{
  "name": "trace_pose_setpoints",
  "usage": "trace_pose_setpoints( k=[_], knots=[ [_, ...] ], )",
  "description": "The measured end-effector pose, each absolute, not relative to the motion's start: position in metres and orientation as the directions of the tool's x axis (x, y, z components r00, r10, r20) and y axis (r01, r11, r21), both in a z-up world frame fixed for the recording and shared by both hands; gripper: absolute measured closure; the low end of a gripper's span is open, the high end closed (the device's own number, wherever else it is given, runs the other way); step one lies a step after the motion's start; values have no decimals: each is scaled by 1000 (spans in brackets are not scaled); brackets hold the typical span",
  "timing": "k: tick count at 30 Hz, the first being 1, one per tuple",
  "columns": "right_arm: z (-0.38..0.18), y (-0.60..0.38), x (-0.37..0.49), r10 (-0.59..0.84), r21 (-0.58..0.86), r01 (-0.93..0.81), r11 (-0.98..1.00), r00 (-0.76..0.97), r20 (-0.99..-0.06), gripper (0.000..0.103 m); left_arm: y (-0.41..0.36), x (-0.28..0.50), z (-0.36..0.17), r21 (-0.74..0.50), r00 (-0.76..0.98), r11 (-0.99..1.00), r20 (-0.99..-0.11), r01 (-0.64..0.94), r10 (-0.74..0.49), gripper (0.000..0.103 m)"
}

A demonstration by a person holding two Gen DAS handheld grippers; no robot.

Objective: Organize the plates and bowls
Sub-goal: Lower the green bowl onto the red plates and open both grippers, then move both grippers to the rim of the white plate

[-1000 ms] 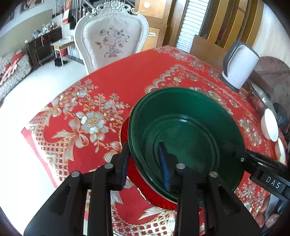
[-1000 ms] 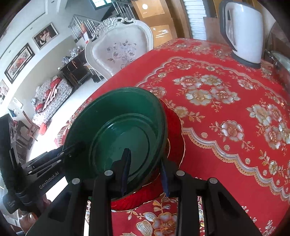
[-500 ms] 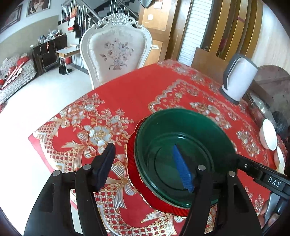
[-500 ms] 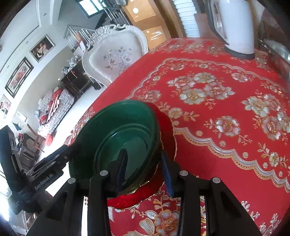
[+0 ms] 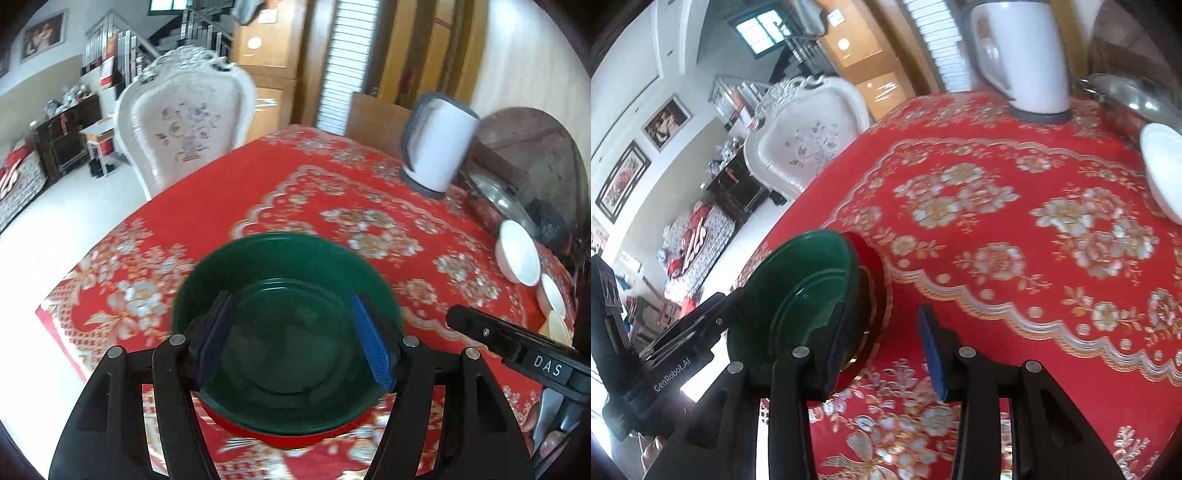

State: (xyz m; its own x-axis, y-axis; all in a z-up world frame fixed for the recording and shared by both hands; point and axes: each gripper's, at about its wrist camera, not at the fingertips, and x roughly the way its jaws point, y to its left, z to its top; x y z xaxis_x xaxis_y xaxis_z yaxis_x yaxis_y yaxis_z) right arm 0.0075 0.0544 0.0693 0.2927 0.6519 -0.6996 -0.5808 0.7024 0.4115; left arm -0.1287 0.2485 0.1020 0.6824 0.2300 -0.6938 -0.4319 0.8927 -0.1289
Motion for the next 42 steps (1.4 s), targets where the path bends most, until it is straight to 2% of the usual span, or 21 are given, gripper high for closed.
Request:
trace_pose_setpoints(
  k=[4,30,32,42],
  knots=[
    [74,28,16,645,419,-544,727,330,-689,59,223,-111,104,-119,692,918,-696,-377,194,37],
    [90,-159,103,518,453,-262,852,544,-660,56,59,37,107,-86,686,993,-728,-85,-4,37],
    [90,-170,112,508,458,-240,856,557,-657,53,48,54,106,-81,682,994,-731,-70,-12,37],
    [75,-207,160,474,473,-157,867,557,-682,53,16,123,96,-69,669,996,-743,-53,-16,37]
  ],
)
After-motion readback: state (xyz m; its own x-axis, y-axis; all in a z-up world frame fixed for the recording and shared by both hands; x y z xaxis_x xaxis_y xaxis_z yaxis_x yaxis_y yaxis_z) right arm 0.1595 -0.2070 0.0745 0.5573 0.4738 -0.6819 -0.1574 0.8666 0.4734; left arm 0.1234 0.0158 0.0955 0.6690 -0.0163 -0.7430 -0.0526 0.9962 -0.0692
